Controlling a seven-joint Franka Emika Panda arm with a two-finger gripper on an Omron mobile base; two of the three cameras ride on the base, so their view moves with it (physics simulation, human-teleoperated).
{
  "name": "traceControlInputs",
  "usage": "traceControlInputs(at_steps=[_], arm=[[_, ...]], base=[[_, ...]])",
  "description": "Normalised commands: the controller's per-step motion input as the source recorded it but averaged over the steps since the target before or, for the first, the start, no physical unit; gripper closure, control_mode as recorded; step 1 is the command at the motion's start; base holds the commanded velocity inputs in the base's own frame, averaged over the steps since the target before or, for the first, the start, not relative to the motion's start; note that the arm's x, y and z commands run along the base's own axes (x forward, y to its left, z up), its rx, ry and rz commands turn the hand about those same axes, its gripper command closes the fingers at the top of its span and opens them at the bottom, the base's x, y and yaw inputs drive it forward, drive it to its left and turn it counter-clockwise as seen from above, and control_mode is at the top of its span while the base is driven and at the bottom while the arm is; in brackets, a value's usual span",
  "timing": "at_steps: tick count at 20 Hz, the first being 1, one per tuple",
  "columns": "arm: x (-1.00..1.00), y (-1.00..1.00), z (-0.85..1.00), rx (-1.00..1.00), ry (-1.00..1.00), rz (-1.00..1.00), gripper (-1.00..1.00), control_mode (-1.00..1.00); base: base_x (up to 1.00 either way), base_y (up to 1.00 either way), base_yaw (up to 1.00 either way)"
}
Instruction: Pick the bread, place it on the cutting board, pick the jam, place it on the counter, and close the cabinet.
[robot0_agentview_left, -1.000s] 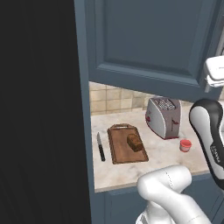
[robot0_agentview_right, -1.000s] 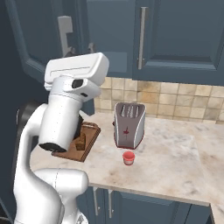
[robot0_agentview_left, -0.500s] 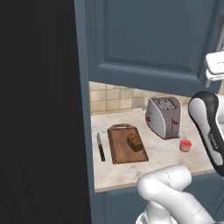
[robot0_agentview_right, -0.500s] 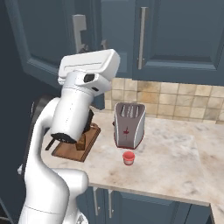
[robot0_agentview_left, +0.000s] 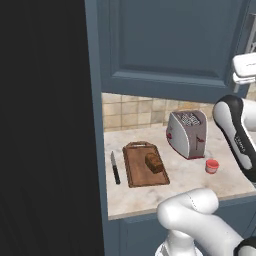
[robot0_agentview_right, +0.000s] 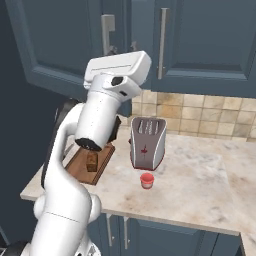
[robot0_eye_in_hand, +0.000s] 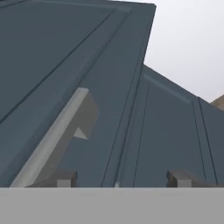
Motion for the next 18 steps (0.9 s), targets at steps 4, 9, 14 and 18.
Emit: traceControlInputs(at_steps=[4,9,14,18], arm=[[0.72,0.0,-0.07,0.0,-0.01,-0.04,-1.0,-1.0],[0.77,0.0,-0.08,0.0,0.0,-0.03,-1.0,-1.0],[0.73,0.0,-0.02,0.0,0.0,-0.02,-1.0,-1.0],[0.58,0.0,0.0,0.0,0.0,-0.02,-1.0,-1.0]], base=[[0.0,0.0,0.0],[0.0,0.0,0.0],[0.0,0.0,0.0],[0.0,0.0,0.0]])
